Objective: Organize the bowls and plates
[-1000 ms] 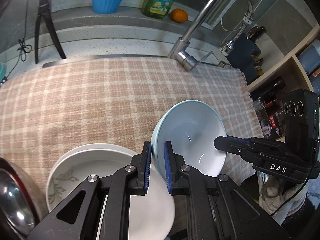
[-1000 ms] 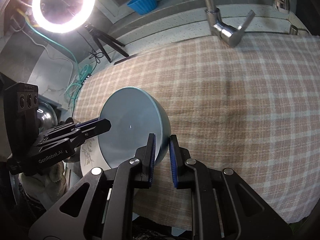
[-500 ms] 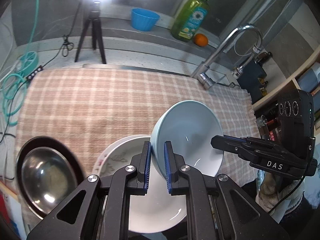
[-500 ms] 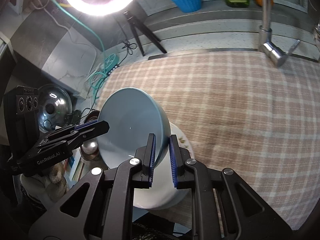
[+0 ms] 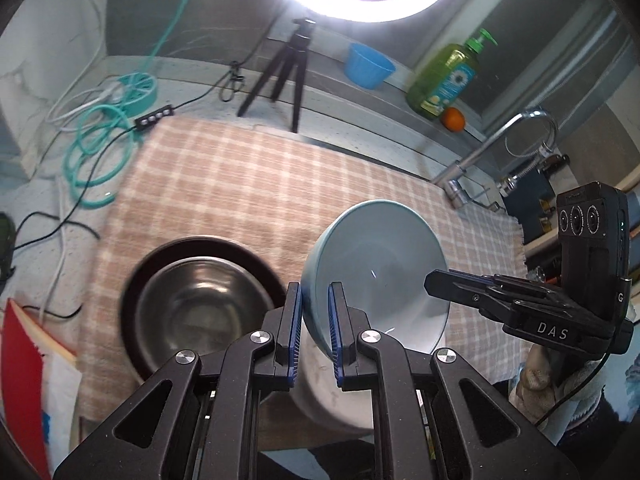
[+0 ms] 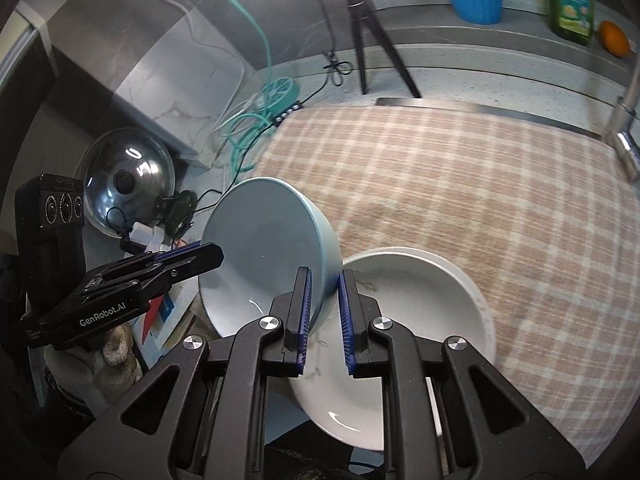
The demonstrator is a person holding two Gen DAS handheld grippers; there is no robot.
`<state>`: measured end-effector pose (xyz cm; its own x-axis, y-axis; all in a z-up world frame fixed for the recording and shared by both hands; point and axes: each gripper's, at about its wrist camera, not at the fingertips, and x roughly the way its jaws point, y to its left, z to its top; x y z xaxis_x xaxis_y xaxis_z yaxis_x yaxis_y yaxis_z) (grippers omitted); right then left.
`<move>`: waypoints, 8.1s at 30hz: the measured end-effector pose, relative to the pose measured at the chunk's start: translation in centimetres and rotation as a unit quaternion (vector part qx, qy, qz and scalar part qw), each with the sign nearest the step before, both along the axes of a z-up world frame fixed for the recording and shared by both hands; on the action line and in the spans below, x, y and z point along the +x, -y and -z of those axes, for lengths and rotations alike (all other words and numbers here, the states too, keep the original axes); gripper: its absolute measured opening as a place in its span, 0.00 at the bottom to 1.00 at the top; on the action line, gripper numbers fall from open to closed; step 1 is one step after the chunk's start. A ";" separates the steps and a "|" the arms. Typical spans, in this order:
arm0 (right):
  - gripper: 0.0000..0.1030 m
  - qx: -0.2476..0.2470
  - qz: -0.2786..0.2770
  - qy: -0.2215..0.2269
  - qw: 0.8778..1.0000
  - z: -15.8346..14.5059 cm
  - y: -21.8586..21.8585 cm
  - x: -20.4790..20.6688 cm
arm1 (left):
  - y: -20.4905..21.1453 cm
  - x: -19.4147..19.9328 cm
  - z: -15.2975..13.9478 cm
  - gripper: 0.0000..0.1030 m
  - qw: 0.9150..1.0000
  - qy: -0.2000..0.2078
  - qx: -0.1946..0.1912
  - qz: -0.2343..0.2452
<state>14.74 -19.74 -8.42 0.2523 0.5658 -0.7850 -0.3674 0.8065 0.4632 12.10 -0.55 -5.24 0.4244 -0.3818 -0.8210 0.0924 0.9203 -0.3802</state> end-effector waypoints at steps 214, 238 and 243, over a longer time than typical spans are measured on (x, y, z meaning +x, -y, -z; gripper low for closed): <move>0.14 -0.046 0.127 -0.026 0.991 3.3 9.4 -6.6 | 4.3 -3.1 4.0 0.08 0.998 -0.046 0.001 0.051; 0.62 -0.123 0.116 0.105 0.980 -0.3 9.1 -11.6 | 3.5 -7.2 0.0 0.52 0.993 0.065 0.088 0.034; 0.76 -0.113 0.117 0.112 0.980 -0.6 8.5 -12.6 | 3.8 -8.2 -0.3 0.61 0.991 0.075 0.107 0.027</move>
